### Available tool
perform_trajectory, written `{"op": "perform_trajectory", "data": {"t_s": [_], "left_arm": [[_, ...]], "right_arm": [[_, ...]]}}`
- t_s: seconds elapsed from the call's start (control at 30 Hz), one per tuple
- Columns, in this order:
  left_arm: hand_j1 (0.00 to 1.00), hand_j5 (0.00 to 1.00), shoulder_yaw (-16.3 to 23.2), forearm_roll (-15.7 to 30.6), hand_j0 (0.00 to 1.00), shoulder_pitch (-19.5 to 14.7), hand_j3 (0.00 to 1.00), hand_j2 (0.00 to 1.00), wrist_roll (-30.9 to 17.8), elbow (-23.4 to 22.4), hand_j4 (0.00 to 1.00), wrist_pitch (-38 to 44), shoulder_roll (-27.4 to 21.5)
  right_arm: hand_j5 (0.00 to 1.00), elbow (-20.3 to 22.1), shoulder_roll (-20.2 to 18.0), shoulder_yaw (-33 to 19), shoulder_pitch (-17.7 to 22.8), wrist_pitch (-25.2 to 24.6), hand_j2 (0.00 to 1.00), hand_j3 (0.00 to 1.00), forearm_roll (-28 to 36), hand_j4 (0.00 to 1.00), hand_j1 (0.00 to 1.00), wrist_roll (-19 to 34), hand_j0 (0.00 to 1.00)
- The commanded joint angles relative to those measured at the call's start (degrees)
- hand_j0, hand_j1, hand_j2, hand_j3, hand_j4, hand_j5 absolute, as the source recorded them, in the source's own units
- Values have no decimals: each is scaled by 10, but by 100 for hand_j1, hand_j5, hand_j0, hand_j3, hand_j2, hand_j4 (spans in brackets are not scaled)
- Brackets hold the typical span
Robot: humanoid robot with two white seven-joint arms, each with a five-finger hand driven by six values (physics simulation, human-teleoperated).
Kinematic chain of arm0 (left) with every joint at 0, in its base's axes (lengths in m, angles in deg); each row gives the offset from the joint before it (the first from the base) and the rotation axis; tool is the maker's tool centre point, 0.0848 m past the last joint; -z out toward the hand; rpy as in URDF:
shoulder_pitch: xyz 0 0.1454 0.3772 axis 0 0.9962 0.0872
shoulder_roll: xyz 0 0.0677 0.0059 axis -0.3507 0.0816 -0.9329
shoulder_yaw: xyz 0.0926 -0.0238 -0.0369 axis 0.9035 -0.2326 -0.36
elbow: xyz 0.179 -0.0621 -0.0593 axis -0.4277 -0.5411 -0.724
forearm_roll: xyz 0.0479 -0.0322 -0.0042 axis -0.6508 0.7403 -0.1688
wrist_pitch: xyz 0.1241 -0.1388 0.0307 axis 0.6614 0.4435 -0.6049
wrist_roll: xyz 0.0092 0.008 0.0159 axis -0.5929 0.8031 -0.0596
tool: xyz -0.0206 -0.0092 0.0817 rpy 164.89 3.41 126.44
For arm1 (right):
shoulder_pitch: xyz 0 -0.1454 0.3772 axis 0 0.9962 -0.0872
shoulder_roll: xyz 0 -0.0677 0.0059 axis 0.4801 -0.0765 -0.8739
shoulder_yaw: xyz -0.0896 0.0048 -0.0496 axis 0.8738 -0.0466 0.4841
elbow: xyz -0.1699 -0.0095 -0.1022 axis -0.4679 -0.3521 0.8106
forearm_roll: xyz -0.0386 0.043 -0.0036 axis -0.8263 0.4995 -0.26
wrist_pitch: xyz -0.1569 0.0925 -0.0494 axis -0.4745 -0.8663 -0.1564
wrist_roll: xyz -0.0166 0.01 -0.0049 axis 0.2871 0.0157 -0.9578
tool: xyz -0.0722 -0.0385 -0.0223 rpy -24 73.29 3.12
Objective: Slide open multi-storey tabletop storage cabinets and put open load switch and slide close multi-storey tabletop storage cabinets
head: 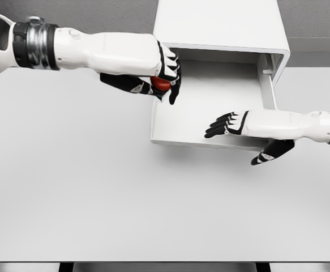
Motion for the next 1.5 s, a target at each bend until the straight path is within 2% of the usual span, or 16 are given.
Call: {"op": "perform_trajectory", "data": {"t_s": [0.0, 0.37, 0.47, 0.57, 0.7, 1.1, 1.47], "left_arm": [[43, 43, 3, 2, 43, 0, 43, 43, 0, -6, 43, 2, 19], [43, 43, 8, -12, 43, 5, 43, 43, -1, -59, 43, 2, 77], [43, 43, 8, -27, 43, 7, 43, 43, -1, -75, 43, 2, 80], [43, 43, 9, -40, 43, 11, 43, 43, -1, -106, 43, 2, 103], [43, 43, 9, -48, 43, 21, 43, 43, -1, -124, 43, 2, 120], [44, 44, 24, -51, 44, 24, 44, 44, -1, -155, 44, 2, 148], [46, 46, 24, -52, 46, 25, 46, 46, -1, -168, 46, 2, 148]], "right_arm": [[100, -1, -5, -2, 0, -2, 100, 100, -2, 100, 100, 0, 100], [100, -1, -5, -2, 0, -2, 100, 100, 1, 100, 100, 0, 100], [100, -1, -3, -2, 0, -2, 100, 100, 1, 100, 100, 0, 100], [100, -1, -2, -1, 1, -2, 100, 100, 1, 100, 100, 0, 100], [100, -1, -1, -2, 0, -2, 100, 100, 1, 100, 100, 0, 100], [100, -1, -3, -2, 1, -2, 100, 100, 1, 100, 100, 0, 100], [100, -1, -4, -2, 1, -2, 100, 100, 1, 100, 100, 0, 100]]}}
